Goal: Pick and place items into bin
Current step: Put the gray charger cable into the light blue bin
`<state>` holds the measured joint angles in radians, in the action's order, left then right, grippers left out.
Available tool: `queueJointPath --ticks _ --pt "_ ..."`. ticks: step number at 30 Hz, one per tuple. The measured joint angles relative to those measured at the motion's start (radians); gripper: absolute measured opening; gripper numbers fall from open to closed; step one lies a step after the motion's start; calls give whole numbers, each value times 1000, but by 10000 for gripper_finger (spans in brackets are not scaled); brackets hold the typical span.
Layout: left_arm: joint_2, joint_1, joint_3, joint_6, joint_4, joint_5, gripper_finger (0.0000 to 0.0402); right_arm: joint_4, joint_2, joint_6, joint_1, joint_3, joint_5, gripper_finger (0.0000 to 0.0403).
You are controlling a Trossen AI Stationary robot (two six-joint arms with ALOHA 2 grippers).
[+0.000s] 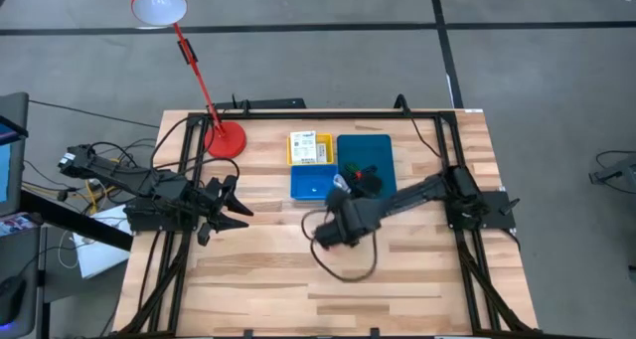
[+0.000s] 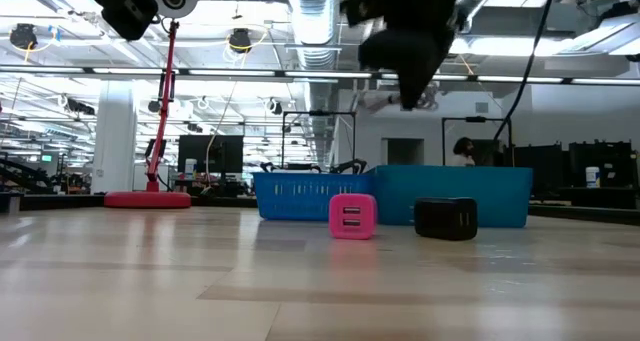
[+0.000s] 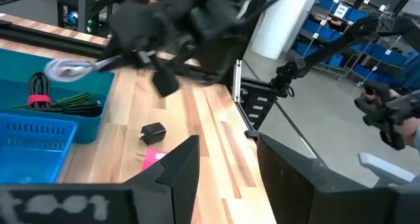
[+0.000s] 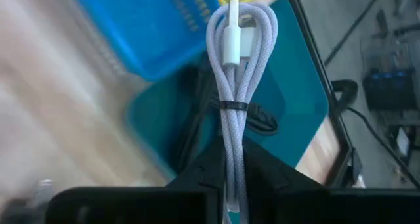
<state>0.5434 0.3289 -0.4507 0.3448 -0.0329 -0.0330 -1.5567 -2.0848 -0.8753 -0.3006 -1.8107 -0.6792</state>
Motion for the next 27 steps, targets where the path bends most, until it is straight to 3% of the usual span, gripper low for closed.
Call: queueJointPath --ticks 4,15,21,27 --pt "0 0 0 9 0 0 142 -8 -4 9 60 0 9 32" --pt "0 0 0 10 -4 0 142 -15 -17 4 147 0 25 112" --pt "0 0 0 10 -9 0 142 -10 -17 60 137 0 -11 139" --pt "0 0 0 10 -9 0 142 -14 -17 46 90 0 -59 134"
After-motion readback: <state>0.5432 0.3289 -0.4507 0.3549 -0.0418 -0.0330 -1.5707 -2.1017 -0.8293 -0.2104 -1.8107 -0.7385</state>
